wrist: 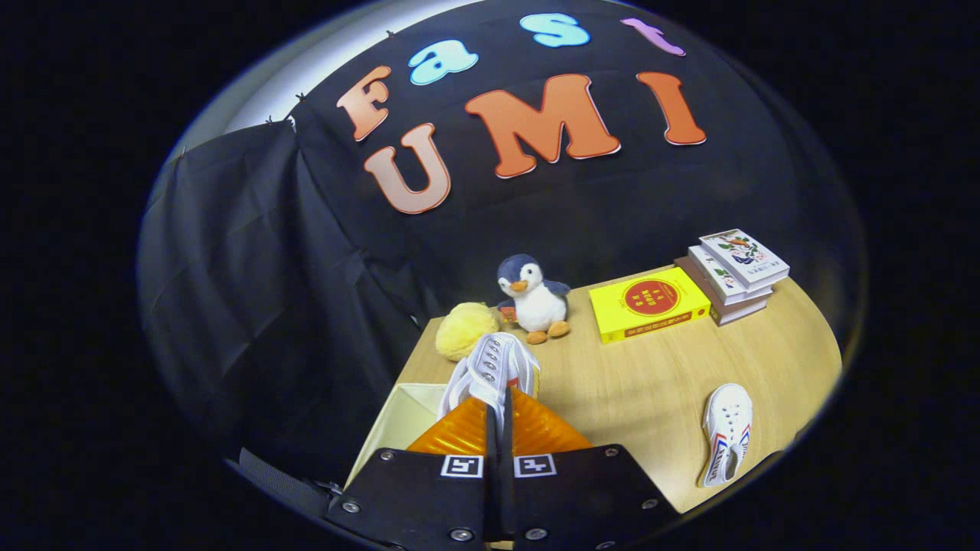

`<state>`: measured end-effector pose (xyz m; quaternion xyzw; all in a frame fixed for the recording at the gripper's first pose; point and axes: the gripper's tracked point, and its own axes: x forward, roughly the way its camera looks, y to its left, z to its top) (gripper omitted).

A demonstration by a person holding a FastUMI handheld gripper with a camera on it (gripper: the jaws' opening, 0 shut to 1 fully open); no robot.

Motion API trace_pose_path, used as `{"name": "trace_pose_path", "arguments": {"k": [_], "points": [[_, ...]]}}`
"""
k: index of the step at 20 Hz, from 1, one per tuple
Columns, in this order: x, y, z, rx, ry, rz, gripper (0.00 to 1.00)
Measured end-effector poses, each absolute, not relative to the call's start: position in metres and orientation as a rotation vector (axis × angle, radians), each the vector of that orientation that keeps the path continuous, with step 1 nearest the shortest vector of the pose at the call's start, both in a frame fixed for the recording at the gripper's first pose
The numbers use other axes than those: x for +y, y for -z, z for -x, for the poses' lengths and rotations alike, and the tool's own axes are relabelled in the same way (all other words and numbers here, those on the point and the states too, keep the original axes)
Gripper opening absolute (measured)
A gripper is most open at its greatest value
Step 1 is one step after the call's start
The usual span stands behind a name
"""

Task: Open the storage box then place both shoes into the box .Put the left shoe in first, then the right shoe, with the right side of both shoes facing outward in a uniform manner.

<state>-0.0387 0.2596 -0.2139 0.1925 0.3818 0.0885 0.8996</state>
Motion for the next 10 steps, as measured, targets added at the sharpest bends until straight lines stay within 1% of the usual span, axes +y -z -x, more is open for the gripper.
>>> {"name": "trace_pose_path", "arguments": {"k": [5, 10], "points": [[0.337, 0.231, 0.052, 0.889, -0.271, -0.403, 0.0], [0.384, 0.276, 0.067, 1.027, -0.267, -0.394, 0.0]]}}
